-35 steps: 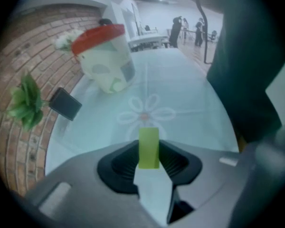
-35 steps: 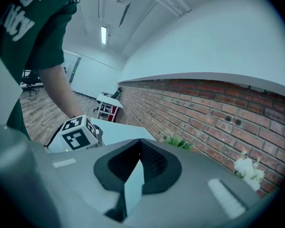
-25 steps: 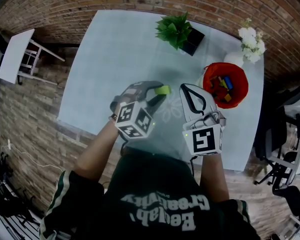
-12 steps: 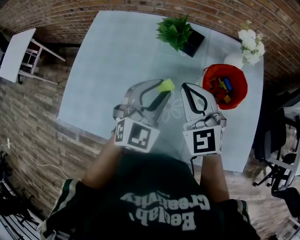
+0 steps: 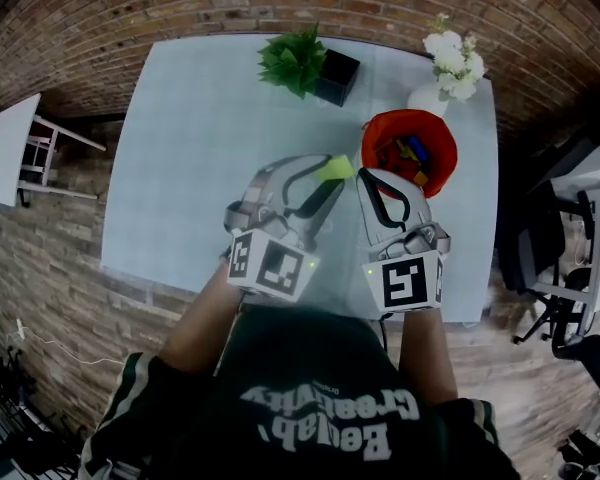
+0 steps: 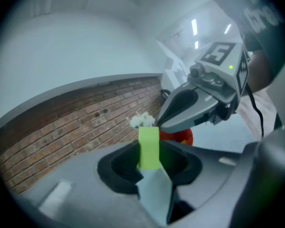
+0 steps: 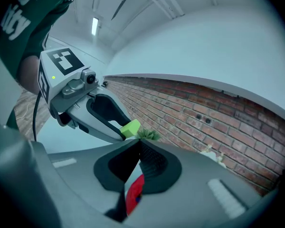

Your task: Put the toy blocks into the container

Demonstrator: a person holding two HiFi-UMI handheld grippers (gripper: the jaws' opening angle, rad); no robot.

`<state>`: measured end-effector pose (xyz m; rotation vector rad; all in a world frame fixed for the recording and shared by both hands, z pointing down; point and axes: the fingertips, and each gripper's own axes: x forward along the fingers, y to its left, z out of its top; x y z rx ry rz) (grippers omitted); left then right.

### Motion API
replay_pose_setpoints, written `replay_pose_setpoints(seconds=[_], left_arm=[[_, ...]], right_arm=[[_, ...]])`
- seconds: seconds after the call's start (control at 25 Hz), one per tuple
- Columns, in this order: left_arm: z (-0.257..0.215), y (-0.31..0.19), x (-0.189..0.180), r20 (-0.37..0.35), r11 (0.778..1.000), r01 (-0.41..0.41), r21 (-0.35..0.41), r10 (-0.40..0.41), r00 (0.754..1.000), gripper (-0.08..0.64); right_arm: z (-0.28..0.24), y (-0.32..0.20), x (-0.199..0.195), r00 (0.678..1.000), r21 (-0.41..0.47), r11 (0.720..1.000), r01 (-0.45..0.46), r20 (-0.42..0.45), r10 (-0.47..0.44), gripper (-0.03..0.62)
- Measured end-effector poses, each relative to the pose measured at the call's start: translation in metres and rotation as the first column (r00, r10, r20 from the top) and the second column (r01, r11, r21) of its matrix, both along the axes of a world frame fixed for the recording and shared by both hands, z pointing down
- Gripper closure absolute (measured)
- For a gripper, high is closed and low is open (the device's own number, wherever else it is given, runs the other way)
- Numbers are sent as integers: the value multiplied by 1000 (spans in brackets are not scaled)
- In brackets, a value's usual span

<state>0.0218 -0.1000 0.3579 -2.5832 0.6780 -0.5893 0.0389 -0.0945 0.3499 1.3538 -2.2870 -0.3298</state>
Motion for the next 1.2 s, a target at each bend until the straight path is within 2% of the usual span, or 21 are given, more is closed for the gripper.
replay_pose_setpoints(seconds=[0.24,0.4,0.76,0.8,0.84,0.88,1.2], left_arm=[[13,7,64,21,996,-93,-12,93,995,428],[20,7,93,29,994,-110,-29,111,993,428],[40,-1,120,55,990,-122,-76,127,990,425],[45,-1,123,59,987,-130,-93,136,989,417],[49,0,126,61,983,-142,-113,149,987,302],[52,2,128,61,979,-155,-132,164,985,229],[51,7,130,53,971,-184,-150,194,980,227]], right_arm=[[5,19,68,994,-14,994,-110,-23,110,586],[7,27,102,987,-15,987,-160,-20,160,586],[13,29,125,981,-21,981,-194,-12,193,586],[13,28,126,980,-21,980,-197,-10,197,586],[13,28,128,980,-21,979,-201,-11,201,586],[13,28,129,979,-22,979,-204,-13,204,586],[15,26,128,978,-31,978,-206,-23,205,586]])
